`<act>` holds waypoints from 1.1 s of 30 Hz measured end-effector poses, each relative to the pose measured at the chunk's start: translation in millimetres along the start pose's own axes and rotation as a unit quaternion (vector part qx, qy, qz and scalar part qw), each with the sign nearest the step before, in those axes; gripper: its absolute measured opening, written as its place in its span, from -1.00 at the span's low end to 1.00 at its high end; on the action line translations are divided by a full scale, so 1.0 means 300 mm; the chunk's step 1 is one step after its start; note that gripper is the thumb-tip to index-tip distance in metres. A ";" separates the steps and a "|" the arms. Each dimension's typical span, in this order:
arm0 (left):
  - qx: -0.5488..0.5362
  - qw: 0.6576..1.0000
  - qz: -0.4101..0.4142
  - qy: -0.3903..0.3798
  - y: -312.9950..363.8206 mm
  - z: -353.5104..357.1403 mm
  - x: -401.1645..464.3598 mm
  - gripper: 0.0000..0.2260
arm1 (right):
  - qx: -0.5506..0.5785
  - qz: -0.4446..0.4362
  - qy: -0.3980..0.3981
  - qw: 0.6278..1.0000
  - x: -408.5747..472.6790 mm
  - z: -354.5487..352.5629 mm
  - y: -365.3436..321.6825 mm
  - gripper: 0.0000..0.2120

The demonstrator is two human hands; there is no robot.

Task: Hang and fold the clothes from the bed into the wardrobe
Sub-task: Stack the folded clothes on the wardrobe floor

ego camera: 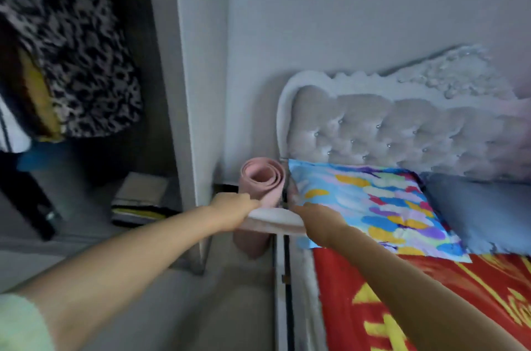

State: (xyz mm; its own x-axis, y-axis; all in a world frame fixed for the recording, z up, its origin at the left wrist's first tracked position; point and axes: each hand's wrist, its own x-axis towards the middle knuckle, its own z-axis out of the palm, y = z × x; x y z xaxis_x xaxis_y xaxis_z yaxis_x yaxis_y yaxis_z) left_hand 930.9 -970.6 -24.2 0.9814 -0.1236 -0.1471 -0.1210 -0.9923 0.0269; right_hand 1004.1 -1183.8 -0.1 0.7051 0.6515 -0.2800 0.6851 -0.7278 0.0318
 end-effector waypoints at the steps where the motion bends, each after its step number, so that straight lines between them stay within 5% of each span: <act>1: -0.003 1.000 -0.019 -0.005 -0.063 0.007 -0.051 -0.63 | -0.003 -0.019 -0.001 1.000 0.039 -0.007 -0.070 -0.48; 15: -0.036 0.985 -0.151 -0.071 -1.014 0.163 -0.804 -0.66 | 0.001 -0.180 -0.066 0.981 0.505 -0.042 -1.220 -0.45; 23: -0.105 0.969 -0.207 -0.084 -1.348 0.322 -0.841 -0.66 | -0.008 -0.222 -0.100 0.970 0.793 -0.016 -1.463 -0.48; 33: -0.170 0.948 -0.210 -0.166 -1.877 0.449 -0.413 -0.70 | 0.033 -0.189 -0.201 0.961 1.411 0.008 -1.506 -0.32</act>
State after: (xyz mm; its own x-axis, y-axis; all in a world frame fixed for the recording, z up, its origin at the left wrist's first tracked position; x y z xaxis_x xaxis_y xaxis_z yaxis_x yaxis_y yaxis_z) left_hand 857.3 -397.8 -154.3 0.8239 0.2306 -0.5177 0.3813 -0.9014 0.2052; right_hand 992.5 -579.7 -135.4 0.2717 0.7457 -0.6084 0.8560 -0.4762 -0.2014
